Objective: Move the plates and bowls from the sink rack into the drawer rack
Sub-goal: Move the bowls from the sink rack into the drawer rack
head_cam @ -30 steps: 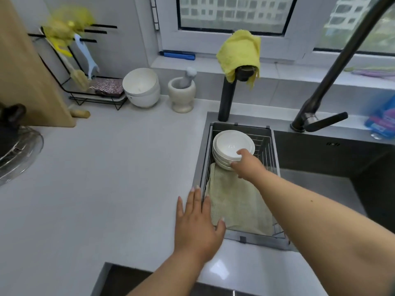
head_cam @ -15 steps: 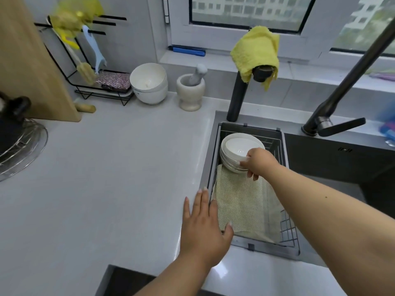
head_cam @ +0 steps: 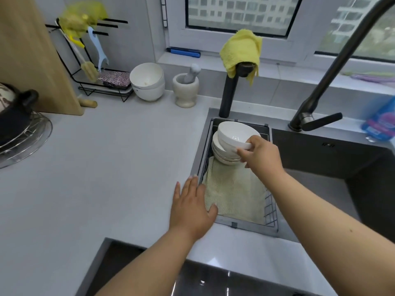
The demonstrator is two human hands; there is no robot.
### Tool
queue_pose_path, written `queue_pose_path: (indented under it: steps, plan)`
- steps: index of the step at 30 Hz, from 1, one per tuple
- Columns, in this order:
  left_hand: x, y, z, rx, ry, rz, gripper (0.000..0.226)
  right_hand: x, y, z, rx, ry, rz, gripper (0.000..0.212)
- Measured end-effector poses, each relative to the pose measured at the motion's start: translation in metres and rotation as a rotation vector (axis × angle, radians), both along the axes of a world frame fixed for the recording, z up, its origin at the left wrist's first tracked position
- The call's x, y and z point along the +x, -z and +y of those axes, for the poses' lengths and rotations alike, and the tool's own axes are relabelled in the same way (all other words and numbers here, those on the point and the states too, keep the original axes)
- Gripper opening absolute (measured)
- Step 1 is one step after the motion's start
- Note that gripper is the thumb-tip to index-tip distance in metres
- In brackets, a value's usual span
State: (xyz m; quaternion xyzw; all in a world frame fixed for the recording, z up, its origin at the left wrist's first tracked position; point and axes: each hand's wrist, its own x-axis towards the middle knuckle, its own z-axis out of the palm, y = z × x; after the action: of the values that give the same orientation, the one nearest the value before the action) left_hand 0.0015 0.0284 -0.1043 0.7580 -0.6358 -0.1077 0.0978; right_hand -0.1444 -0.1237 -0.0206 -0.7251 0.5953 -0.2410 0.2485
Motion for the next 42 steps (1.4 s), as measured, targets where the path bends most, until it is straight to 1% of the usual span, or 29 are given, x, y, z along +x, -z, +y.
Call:
queue_pose_path:
  steps: [2,4,5,8,9,11,13,15,16,19,21,22,25,27,29,30,33,36,38,42]
  plan:
    - [0.001,-0.002,0.003,-0.031,-0.028,0.093,0.065,-0.01,-0.007,0.025,-0.021,-0.024,-0.009,0.026]
    - [0.001,-0.006,0.008,-0.05,-0.101,0.245,0.059,-0.021,-0.012,0.05,-0.02,-0.057,-0.033,0.029]
    - [0.0,-0.011,0.013,-0.051,-0.157,0.353,0.054,-0.026,-0.014,0.063,-0.01,-0.074,-0.048,0.031]
    - [-0.014,-0.033,0.037,-0.073,-0.37,0.757,0.041,-0.044,-0.018,0.1,0.004,-0.134,-0.054,0.037]
    - [-0.022,-0.041,0.046,-0.115,-0.437,0.845,0.036,-0.051,-0.017,0.113,-0.012,-0.156,-0.036,0.039]
    - [-0.04,-0.056,0.066,-0.214,-0.566,0.96,0.028,-0.067,-0.016,0.14,-0.033,-0.195,-0.031,0.042]
    - [-0.061,-0.072,0.086,-0.238,-0.647,1.172,0.029,-0.084,-0.014,0.169,-0.046,-0.253,-0.022,0.041]
    - [-0.083,-0.087,0.107,-0.17,-0.681,1.396,0.039,-0.101,-0.012,0.197,-0.062,-0.325,0.006,0.039]
    - [-0.093,-0.092,0.119,-0.138,-0.689,1.455,0.043,-0.109,-0.011,0.21,-0.068,-0.358,0.005,0.038]
    - [-0.122,-0.099,0.157,-0.131,-0.748,1.487,0.037,-0.128,-0.013,0.24,-0.029,-0.426,-0.071,0.035]
    - [-0.136,-0.102,0.185,-0.167,-0.823,1.509,0.032,-0.136,-0.018,0.259,0.047,-0.487,-0.119,0.037]
    - [-0.141,-0.104,0.199,-0.192,-0.851,1.522,0.029,-0.137,-0.021,0.268,0.098,-0.518,-0.173,0.034]
    - [-0.151,-0.109,0.243,-0.307,-0.943,1.558,0.024,-0.134,-0.026,0.298,0.277,-0.554,-0.39,0.011]
    - [-0.152,-0.111,0.273,-0.384,-1.03,1.541,0.024,-0.125,-0.026,0.317,0.401,-0.563,-0.47,0.027]
    - [-0.153,-0.114,0.305,-0.459,-1.105,1.523,0.027,-0.113,-0.022,0.336,0.521,-0.587,-0.486,0.04]
    - [-0.152,-0.114,0.321,-0.495,-1.134,1.512,0.029,-0.107,-0.019,0.346,0.593,-0.619,-0.487,0.043]
    - [-0.153,-0.116,0.369,-0.594,-1.209,1.498,0.031,-0.088,-0.015,0.384,0.856,-0.717,-0.516,0.044]
    - [-0.155,-0.114,0.417,-0.681,-1.277,1.484,0.03,-0.073,-0.015,0.428,1.081,-0.8,-0.569,0.036]
    - [-0.155,-0.11,0.449,-0.73,-1.312,1.452,0.031,-0.062,-0.014,0.455,1.152,-0.85,-0.56,0.033]
    - [-0.154,-0.095,0.515,-0.77,-1.402,1.345,0.039,-0.041,-0.01,0.511,1.197,-0.904,-0.498,0.037]
